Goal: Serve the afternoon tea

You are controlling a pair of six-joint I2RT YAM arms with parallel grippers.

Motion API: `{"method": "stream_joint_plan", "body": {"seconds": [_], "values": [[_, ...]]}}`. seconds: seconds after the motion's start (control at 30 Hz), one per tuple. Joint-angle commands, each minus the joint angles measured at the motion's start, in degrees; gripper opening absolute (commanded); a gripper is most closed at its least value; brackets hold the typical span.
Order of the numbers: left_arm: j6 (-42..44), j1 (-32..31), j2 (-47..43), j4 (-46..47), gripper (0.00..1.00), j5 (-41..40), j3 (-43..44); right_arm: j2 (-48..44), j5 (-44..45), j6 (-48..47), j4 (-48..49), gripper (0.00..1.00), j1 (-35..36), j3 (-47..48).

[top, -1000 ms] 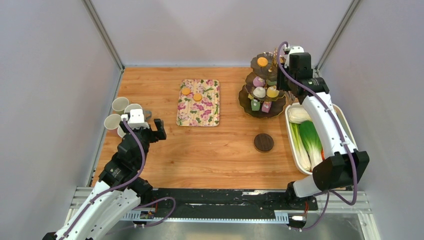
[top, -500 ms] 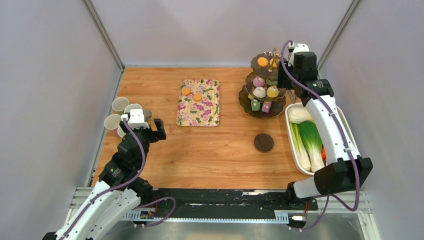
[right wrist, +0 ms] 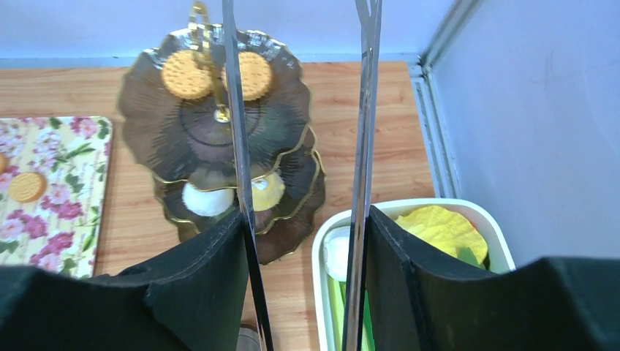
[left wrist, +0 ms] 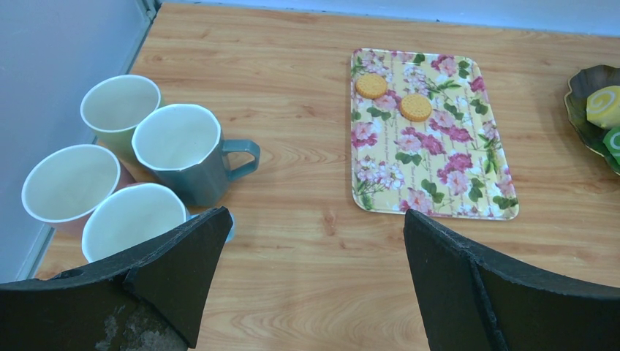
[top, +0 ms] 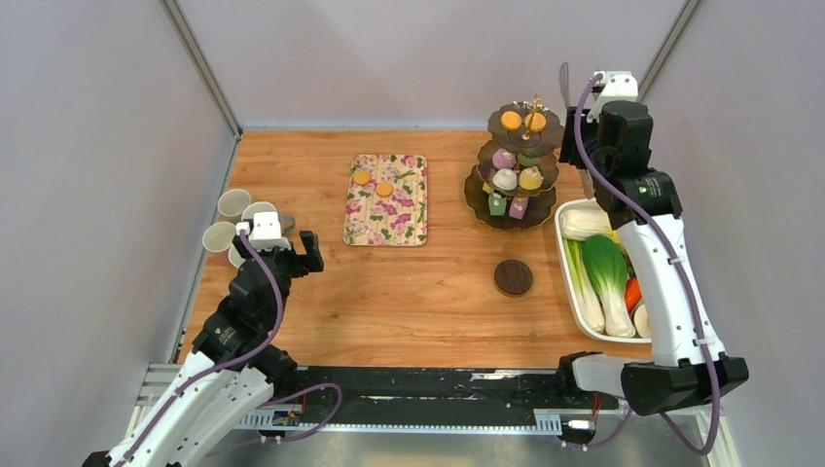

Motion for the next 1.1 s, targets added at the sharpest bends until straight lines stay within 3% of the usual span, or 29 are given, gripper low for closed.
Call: {"method": "stream_joint_plan", "body": {"seconds": [0.0,0.27,0.47,1.07], "values": [[0.7,-0.1,0.2,1.0,1.0,-0.3,0.1,-1.9,-2.9,-1.9,3.4,0.56,4.2,3.8],[0.8,-0.1,-0.1,0.9,1.0,-0.6,0.2,2.6,-0.5,-2.5,3.9,0.56,21.1,6.6],[0.8,-0.1,0.0,1.1,1.0,-0.7,0.1,10.9,-3.1,0.4,6.0,0.56,28.9,5.4],[1.0,-0.1,0.1,1.0,1.0,-1.5,0.0,40.6,-6.1,3.9,9.7,0.57,32.3,6.1]]}}
